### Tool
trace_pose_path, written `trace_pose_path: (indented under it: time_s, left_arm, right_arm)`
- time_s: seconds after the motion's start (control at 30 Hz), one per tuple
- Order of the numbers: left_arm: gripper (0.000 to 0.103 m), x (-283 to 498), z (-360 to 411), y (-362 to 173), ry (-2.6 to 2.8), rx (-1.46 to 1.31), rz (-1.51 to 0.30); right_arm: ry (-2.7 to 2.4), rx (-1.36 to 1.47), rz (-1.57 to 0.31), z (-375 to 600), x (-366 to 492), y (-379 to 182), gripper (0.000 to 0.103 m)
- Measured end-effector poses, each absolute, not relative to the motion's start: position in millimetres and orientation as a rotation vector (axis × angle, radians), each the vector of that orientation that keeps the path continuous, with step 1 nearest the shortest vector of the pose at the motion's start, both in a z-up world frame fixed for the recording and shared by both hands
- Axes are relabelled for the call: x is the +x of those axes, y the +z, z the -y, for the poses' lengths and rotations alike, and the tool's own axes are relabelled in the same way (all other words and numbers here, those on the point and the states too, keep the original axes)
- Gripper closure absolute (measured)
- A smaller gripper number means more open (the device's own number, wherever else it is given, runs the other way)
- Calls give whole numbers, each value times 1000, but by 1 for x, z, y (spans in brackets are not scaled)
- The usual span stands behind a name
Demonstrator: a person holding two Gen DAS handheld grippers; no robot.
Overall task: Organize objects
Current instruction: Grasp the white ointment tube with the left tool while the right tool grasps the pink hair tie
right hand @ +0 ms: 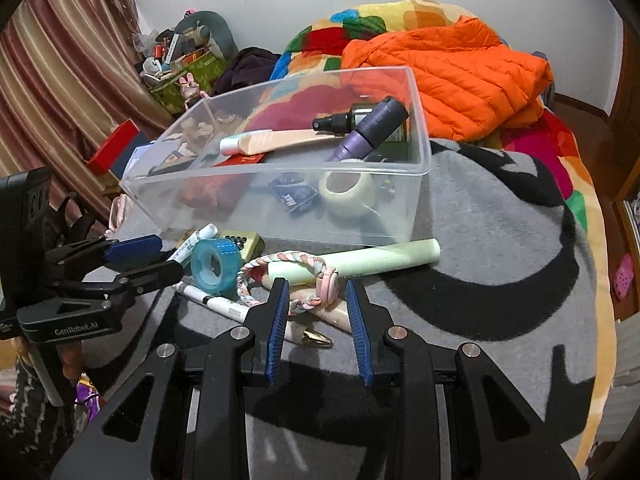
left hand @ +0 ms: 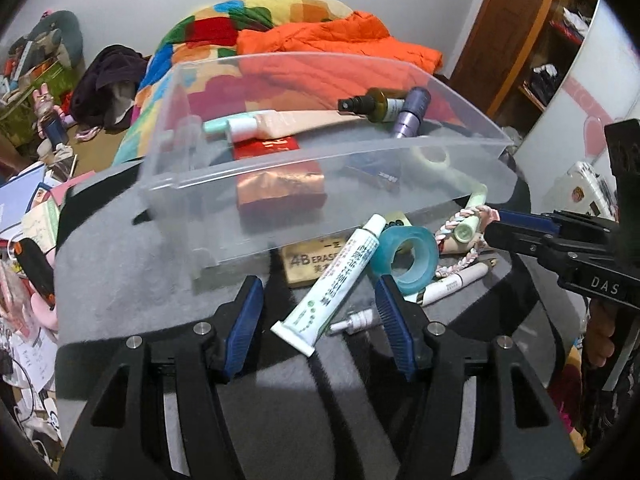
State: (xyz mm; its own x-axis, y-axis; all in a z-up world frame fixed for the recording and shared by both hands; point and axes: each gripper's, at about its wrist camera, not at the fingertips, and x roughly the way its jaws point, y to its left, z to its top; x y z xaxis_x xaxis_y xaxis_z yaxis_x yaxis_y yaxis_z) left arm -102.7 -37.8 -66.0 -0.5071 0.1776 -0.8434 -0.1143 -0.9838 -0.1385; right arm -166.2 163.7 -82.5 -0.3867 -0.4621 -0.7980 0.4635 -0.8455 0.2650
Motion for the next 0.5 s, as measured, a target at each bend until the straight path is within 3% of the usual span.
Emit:
trace_pose_path:
  time_s: [0.17, 0.23, 0.37, 0.5]
  left_arm:
    - [45, -105, 32, -73, 2595, -1466, 100]
    - [53, -103, 33, -72, 2594, -1455, 108]
    - [73, -97, 35, -72, 2596, -1446, 119]
    - [82, -87, 34, -71, 2600, -1441, 117]
  right_arm:
    - [-2242, 1290, 11, -162, -170, -88, 78]
    - [-2248, 1279, -1, -160, -167, -88, 89]
    - [-2253, 1244, 0, -160, -160, -83, 92]
    - [-2251, 1205, 6, -159, -152, -72, 92]
